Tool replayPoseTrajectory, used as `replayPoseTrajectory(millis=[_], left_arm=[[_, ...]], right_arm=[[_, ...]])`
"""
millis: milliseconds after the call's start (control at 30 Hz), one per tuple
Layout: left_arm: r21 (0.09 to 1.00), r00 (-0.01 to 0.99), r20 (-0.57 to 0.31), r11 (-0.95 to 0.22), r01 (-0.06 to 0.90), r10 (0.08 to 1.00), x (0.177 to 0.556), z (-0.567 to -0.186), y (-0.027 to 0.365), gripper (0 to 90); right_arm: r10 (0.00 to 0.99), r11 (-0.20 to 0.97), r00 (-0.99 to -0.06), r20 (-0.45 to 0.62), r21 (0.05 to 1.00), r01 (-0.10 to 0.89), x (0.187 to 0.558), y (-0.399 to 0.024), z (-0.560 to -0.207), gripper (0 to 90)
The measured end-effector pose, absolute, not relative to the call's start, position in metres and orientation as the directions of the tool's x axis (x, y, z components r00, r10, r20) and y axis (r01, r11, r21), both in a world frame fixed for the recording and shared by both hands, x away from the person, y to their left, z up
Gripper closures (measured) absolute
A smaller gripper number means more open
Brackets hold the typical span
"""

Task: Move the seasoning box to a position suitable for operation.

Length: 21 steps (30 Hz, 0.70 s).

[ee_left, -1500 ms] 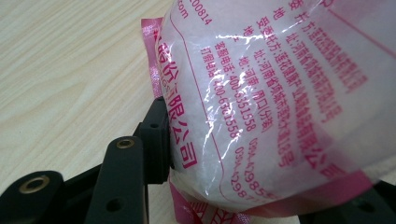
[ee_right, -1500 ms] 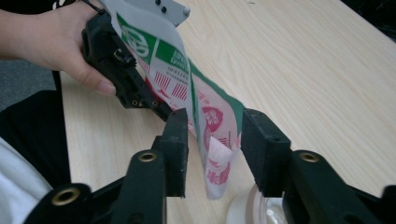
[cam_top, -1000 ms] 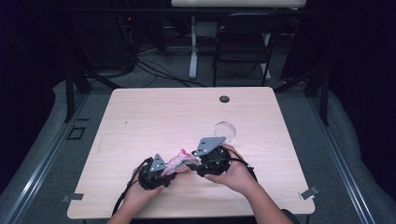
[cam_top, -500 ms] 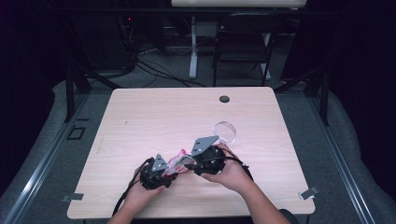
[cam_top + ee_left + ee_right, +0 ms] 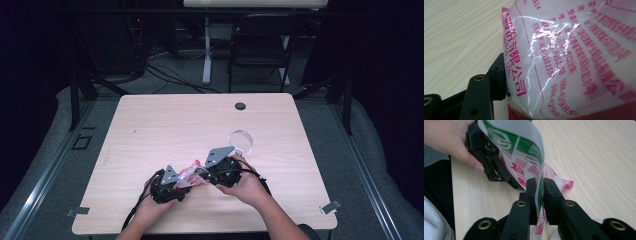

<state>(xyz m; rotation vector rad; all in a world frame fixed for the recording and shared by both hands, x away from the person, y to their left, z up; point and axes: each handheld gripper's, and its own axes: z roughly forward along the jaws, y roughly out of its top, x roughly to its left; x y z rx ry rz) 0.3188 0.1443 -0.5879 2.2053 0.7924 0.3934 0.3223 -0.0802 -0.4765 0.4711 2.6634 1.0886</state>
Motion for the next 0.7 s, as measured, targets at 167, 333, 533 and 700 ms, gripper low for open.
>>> replayPoseTrajectory(millis=[167,333,533,700], left_arm=[[0.730,0.747,0.016,-0.518,0.446,0.665,0.3221,-0.5881,0.1451,32.5],[0.712,0.717,0.005,-0.506,0.487,0.697,0.3253,-0.5885,0.1450,20.4],[0.706,0.701,-0.011,-0.491,0.511,0.714,0.3262,-0.5891,0.1444,15.5],[0.710,0.712,-0.004,-0.499,0.497,0.703,0.3270,-0.5890,0.1443,16.7]], right_arm=[[0.360,0.688,-0.929,-0.087,0.698,0.201,0.3211,-0.0795,-0.4761,89.4],[0.355,0.690,-0.931,-0.084,0.695,0.201,0.3208,-0.0785,-0.4758,89.7],[0.356,0.687,-0.931,-0.084,0.699,0.200,0.3201,-0.0774,-0.4759,89.7],[0.359,0.683,-0.929,-0.090,0.703,0.196,0.3204,-0.0766,-0.4760,89.7]])
